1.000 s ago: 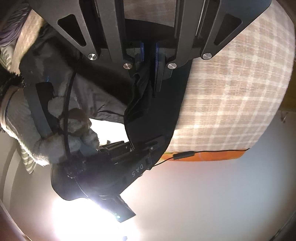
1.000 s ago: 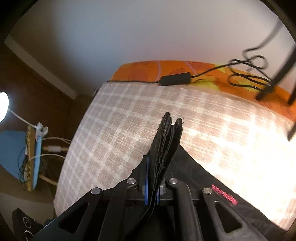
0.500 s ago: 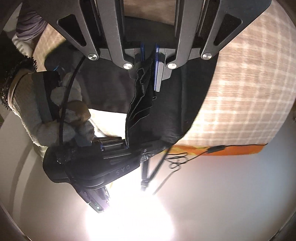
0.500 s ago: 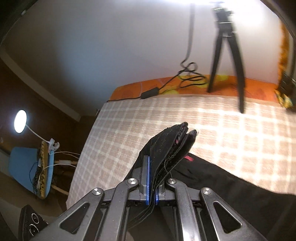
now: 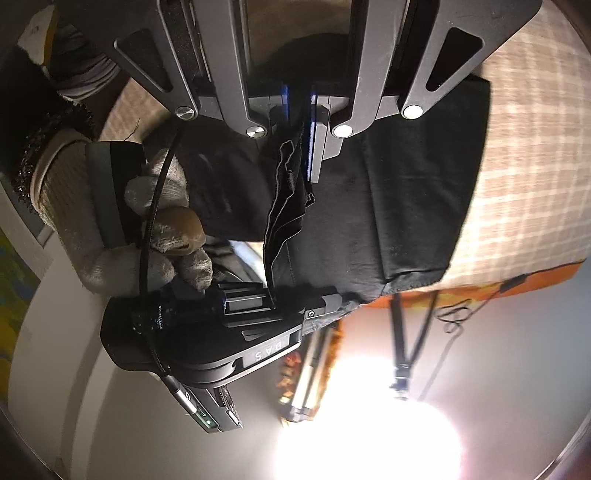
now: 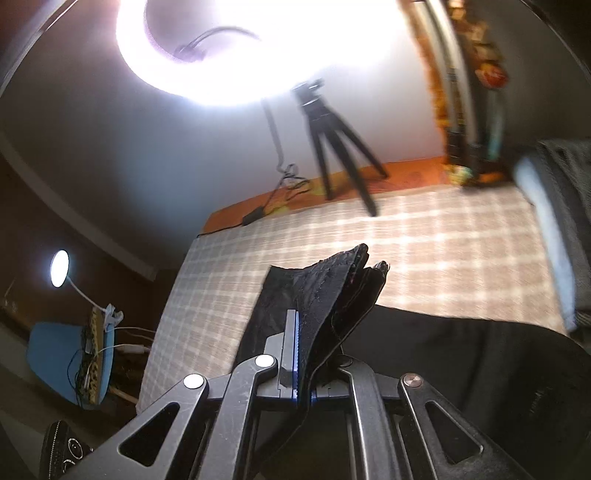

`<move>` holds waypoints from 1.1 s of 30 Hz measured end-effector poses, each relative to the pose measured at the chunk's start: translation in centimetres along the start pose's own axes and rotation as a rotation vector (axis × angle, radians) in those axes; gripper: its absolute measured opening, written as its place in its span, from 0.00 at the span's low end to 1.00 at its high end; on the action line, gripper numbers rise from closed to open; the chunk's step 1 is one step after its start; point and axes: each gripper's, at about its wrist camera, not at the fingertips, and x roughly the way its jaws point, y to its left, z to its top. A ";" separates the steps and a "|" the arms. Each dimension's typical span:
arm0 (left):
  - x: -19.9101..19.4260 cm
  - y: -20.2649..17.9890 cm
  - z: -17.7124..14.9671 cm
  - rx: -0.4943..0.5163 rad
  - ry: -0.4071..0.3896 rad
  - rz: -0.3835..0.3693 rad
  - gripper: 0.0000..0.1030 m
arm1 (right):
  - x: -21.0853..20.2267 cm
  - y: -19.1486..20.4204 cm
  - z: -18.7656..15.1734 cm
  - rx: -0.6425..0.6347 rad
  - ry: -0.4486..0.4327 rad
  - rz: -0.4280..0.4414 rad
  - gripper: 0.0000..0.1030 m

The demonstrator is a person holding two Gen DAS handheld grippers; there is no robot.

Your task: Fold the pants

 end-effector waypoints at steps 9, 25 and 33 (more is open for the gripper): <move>3.5 -4.2 -0.7 0.029 0.069 -0.048 0.05 | -2.5 -6.3 -2.0 0.040 -0.034 -0.042 0.01; 9.1 -9.0 -2.8 0.091 0.172 -0.097 0.05 | -3.7 -13.3 -2.9 0.103 -0.001 -0.093 0.01; 10.5 -9.8 -2.7 0.111 0.200 -0.131 0.05 | -4.7 -15.4 -3.5 0.120 0.009 -0.125 0.01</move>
